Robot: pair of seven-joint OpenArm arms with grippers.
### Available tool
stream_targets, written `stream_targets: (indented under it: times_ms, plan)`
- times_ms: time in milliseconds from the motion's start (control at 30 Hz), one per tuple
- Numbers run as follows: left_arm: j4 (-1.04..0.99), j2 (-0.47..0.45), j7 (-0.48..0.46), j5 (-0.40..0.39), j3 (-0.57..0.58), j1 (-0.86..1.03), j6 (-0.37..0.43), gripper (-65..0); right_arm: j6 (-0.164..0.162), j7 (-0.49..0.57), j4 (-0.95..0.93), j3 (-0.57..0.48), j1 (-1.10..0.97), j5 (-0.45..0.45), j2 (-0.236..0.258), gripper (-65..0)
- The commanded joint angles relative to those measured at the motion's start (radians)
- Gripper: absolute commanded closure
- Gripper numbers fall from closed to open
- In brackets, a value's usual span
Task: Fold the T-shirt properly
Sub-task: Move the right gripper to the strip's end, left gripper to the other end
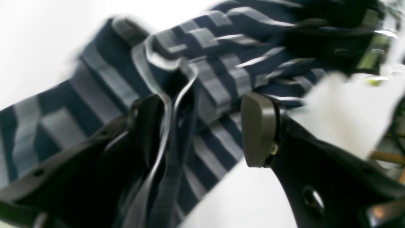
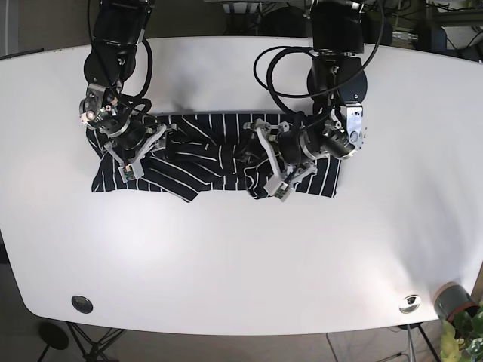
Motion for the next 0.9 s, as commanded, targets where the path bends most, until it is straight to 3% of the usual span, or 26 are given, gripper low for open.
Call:
stream_targets:
  times_ms: [0,233,467,567,767,867]
  plan:
    - [0.051,0.000,-0.019,-0.012,0.043,-0.019,0.012,-37.9,0.002,-0.033,0.006,0.000,0.002,-0.014,0.002,-33.5]
    - [0.232,-0.051,-0.019,-0.012,0.181,-0.019,0.016,-37.9,0.002,-0.035,0.008,-0.001,0.001,-0.014,0.002,-33.5]
    - [0.277,-0.091,-0.021,-0.012,0.004,-0.036,0.017,-37.9,0.002,-0.035,0.009,-0.001,0.002,-0.011,0.002,-33.5]
    - [0.275,-0.120,-0.021,-0.011,-0.060,-0.033,0.017,-37.9,0.002,-0.043,0.038,0.000,0.001,0.045,0.002,-33.5]
    - [0.220,-0.192,-0.021,-0.011,-0.166,-0.022,0.017,-37.6,-0.005,-0.164,0.138,0.025,0.008,0.195,0.011,-33.9]
    - [0.159,-0.215,-0.022,-0.012,-0.201,-0.018,0.011,-31.5,-0.005,-0.225,0.193,0.071,0.011,0.276,0.011,-34.4]
